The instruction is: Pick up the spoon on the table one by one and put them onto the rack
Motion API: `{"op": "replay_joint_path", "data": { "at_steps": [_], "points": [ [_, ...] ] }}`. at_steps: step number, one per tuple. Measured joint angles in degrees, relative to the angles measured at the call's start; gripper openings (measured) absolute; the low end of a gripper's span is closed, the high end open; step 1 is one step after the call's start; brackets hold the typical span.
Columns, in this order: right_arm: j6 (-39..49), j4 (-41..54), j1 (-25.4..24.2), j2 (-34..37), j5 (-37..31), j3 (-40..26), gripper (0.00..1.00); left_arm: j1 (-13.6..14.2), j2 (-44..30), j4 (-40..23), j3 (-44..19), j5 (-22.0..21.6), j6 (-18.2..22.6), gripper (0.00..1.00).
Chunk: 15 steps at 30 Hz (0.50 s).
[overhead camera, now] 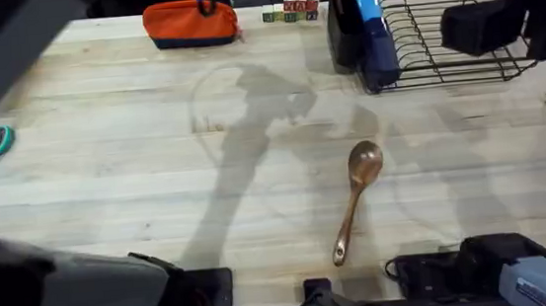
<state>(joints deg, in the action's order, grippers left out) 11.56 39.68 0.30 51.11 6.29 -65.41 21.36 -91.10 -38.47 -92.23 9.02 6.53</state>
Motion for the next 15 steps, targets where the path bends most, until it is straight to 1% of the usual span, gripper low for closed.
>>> {"op": "replay_joint_path", "data": {
  "at_steps": [4,7,8,9,12,13,15],
  "points": [
    [-2.34,3.2,0.02,0.0,7.34,-0.01,0.997,-1.76,3.79,-2.71,0.0,-1.22,0.44,0.993],
    [-6.51,7.23,0.02,-0.01,10.68,-0.02,0.997,-3.87,6.75,-4.05,0.0,-1.62,0.61,0.993],
    [-13.89,10.07,0.02,-0.02,12.4,-0.02,0.997,-6.08,9.2,-5.33,0.0,-1.81,0.62,0.992],
    [-16.57,10.98,0.02,-0.07,12.82,-0.02,0.997,-6.78,9.81,-5.77,0.0,-1.82,0.63,0.993],
    [-22.98,14.49,0.04,-0.44,13.54,-0.02,0.997,-8.33,10.62,-7.09,0.0,-2.06,0.63,0.993],
    [-28.1,18.36,0.73,-1.52,13.93,-0.02,0.997,-9.07,10.54,-8.51,-0.02,-2.38,0.63,0.993],
    [-31.09,20.71,2.02,-2.58,14.19,-0.02,0.997,-9.09,10.48,-8.93,-0.02,-2.48,0.63,0.995]
  ]
}}
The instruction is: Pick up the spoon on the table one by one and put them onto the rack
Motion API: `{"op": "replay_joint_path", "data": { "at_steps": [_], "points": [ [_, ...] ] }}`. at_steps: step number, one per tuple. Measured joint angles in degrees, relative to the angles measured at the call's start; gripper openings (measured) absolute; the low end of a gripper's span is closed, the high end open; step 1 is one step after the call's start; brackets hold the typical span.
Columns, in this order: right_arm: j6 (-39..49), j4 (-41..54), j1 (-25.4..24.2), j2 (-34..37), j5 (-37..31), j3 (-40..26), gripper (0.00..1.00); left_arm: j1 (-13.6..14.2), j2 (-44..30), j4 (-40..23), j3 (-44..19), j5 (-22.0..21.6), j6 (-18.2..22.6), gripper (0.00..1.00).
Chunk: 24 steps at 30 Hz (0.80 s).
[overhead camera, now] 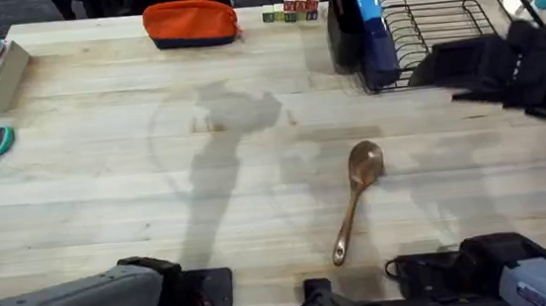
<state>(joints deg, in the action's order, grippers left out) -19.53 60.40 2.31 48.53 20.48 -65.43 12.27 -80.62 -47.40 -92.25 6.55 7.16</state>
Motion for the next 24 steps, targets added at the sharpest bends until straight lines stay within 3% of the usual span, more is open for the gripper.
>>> {"op": "replay_joint_path", "data": {
  "at_steps": [8,17,24],
  "points": [
    [-10.65,8.28,7.21,-2.58,-3.1,-0.02,0.997,0.0,0.0,-0.02,0.0,0.02,0.0,0.993],
    [-26.48,11.28,20.27,-2.52,-17.75,-0.04,0.997,0.0,0.0,-0.02,0.0,0.02,0.0,0.992],
    [-28.14,11.48,20.56,-2.13,-19.26,-0.07,0.997,0.0,0.0,-0.02,0.0,0.02,0.0,0.993]
  ]
}}
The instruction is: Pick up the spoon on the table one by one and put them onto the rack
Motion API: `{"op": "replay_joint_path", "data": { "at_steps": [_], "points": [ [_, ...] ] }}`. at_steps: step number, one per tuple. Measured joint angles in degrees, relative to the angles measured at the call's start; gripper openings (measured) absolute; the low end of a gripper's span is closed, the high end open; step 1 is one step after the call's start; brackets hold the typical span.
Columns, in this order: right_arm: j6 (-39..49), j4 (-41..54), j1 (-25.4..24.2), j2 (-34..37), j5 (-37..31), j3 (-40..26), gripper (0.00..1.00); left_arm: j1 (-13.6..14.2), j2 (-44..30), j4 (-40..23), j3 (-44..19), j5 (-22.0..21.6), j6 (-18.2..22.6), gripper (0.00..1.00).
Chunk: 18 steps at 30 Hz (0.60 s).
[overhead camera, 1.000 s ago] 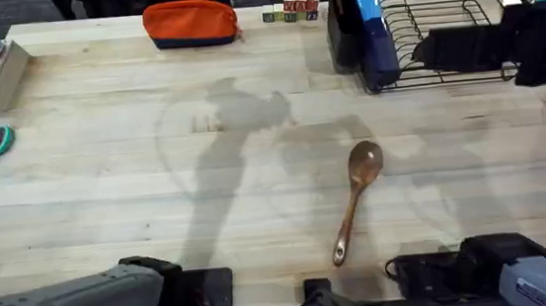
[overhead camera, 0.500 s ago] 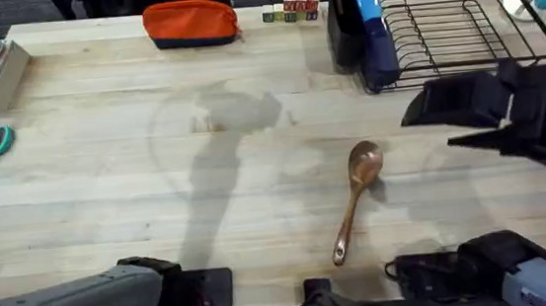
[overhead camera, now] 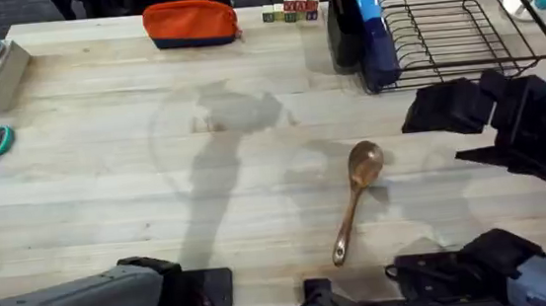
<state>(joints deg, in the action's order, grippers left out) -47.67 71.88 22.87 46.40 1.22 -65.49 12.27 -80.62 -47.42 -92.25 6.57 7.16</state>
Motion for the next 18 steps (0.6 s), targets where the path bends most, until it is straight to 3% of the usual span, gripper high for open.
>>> {"op": "replay_joint_path", "data": {
  "at_steps": [12,18],
  "points": [
    [-2.26,0.12,0.16,0.36,1.9,-0.02,0.997,0.0,0.0,0.0,0.0,0.0,0.0,0.993],
    [-2.42,0.1,4.33,2.39,2.75,0.1,0.997,0.0,0.0,0.0,0.0,0.0,0.0,0.993]
  ]
}}
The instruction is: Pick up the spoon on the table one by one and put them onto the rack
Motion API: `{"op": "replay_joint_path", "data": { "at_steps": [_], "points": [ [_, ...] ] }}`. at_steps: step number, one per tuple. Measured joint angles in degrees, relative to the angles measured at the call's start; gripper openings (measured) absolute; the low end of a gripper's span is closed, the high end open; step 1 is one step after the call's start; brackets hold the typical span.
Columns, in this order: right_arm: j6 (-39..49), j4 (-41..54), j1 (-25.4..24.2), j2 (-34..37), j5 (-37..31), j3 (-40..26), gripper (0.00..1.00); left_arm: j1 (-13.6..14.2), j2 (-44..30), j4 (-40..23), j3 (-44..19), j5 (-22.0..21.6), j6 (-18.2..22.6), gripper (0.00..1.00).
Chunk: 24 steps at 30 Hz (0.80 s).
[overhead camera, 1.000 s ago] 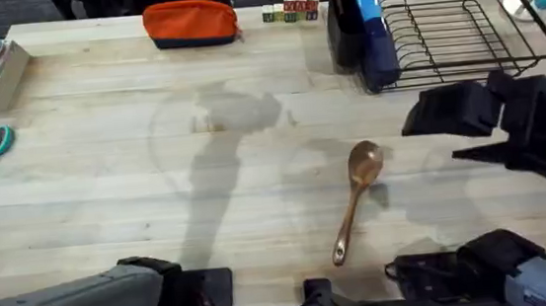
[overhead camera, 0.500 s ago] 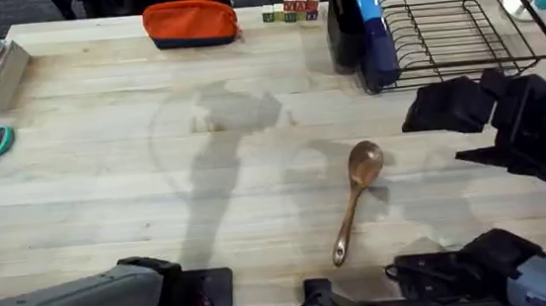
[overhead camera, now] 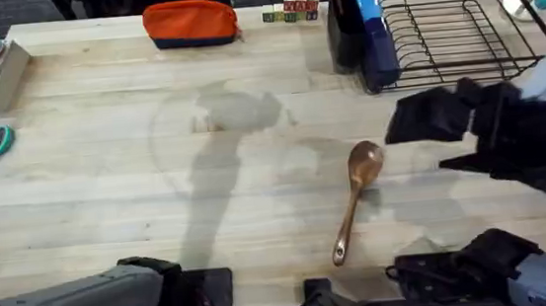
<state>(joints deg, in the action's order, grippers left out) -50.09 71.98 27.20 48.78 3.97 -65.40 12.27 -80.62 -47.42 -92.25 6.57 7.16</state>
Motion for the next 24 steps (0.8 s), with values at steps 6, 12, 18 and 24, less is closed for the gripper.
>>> {"op": "replay_joint_path", "data": {
  "at_steps": [6,12,18,24],
  "points": [
    [-3.23,-2.6,6.27,2.12,0.13,2.33,0.997,0.0,0.0,0.0,0.0,0.0,0.0,0.993],
    [-7.23,-2.98,10.94,2.29,-3.14,5.56,0.997,0.0,0.0,0.0,0.0,0.0,0.0,0.993],
    [-8.23,-3.44,16.33,6.61,-8.52,6.79,0.997,0.0,0.0,0.0,0.0,-0.02,0.0,0.993],
    [-9.8,-3.84,20.69,13.77,-9.48,7.31,0.997,0.0,0.0,0.0,0.0,0.0,0.0,0.993]
  ]
}}
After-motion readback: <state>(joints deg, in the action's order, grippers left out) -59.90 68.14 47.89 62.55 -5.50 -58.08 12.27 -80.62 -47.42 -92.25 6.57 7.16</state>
